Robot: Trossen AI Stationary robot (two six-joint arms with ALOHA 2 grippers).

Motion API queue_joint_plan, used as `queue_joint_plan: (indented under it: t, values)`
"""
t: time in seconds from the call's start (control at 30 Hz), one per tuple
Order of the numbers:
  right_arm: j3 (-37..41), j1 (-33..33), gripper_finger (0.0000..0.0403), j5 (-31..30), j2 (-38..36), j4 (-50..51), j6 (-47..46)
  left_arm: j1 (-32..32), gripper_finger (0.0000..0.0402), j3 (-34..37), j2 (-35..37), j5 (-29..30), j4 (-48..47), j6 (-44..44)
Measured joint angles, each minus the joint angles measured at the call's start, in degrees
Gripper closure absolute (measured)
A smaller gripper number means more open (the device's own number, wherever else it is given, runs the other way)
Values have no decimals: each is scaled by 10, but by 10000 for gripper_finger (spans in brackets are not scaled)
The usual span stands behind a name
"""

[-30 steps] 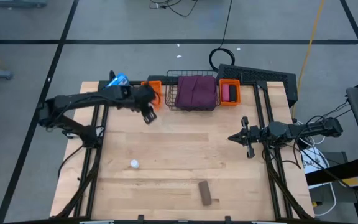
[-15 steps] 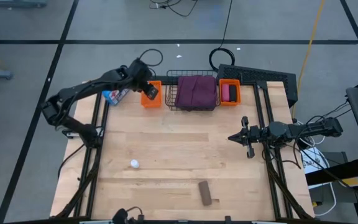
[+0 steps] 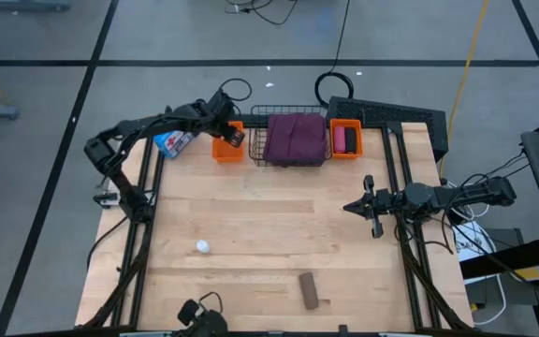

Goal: Pick & place medical supplies in basket/bin
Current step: Put the right pill bottle into the left orange bin

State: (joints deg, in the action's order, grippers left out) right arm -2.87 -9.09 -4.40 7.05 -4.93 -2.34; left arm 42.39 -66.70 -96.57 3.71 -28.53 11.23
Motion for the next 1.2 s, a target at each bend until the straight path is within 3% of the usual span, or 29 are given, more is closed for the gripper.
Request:
queue_joint_plan:
  t: [0.17, 1.2]
  values:
    - [0, 0, 403, 0, 0, 0, 0, 0, 245, 0, -25, 25, 11, 5]
    - [0, 0, 403, 0, 0, 0, 0, -25, 245, -1, -79, 28, 48, 26]
